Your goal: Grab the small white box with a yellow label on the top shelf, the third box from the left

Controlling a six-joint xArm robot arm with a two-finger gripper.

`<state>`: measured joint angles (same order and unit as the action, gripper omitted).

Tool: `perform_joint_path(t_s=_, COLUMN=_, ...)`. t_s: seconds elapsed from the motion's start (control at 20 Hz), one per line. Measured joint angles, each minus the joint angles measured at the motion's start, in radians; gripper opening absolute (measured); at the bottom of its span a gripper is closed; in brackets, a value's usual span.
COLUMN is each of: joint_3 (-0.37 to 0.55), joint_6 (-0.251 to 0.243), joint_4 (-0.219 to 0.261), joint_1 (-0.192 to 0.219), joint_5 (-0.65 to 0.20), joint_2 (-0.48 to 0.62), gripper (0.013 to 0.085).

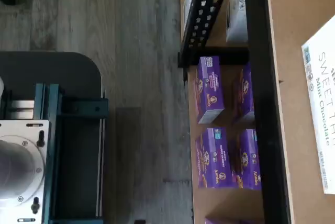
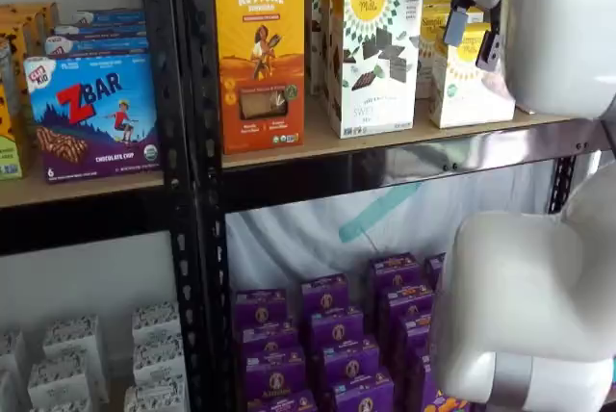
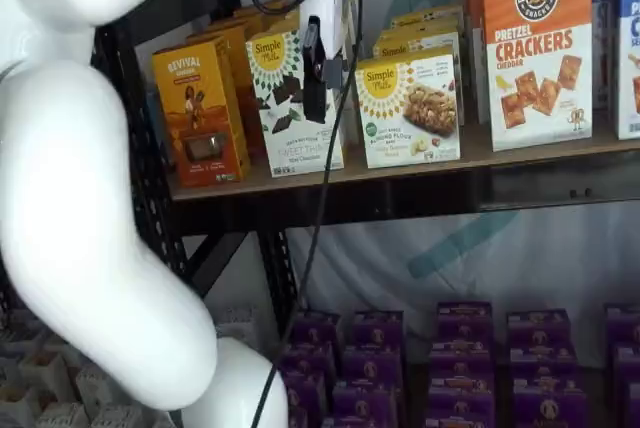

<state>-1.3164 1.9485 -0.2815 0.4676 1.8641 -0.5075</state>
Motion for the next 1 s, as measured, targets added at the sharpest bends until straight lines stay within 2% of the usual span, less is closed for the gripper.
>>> perform_joint_path(t_s=0.05, joint_3=-0.018, joint_6=-0.008, joint_4=0.013, joint_1=-0.013, joint_5=0.011, joint_2=0.018, gripper=0.0850)
perform_joint_path(t_s=0.1, joint_3=-0.058, joint_6=-0.029, joint_4=0.035, joint_1=-0.044, joint_5=0.024, joint_2=0.060, gripper=0.0850)
perform_joint_path(t_s=0.2, joint_3=-0.114, joint_6=-0.061, joint_4=0.045, joint_1=-0.081, joint_5=0.021, joint_2=0.122, gripper=0.0850)
perform_joint_path(t_s=0.4, joint_3=-0.171, joint_6=-0.087, joint_4=0.045, joint_1=-0.109, joint_5=0.004, joint_2=0.186, gripper=0.0850)
perform_joint_path(t_s=0.55, joint_3=-0.212, joint_6=-0.088, joint_4=0.035, joint_1=-0.105, joint_5=-0.003, joint_2=0.226, gripper=0.0850)
perform_joint_path(t_s=1.0, joint_3=-0.314, joint_6=-0.060, joint_4=-0.009, joint_1=-0.052, joint_5=0.056, joint_2=0.291, gripper=0.0850)
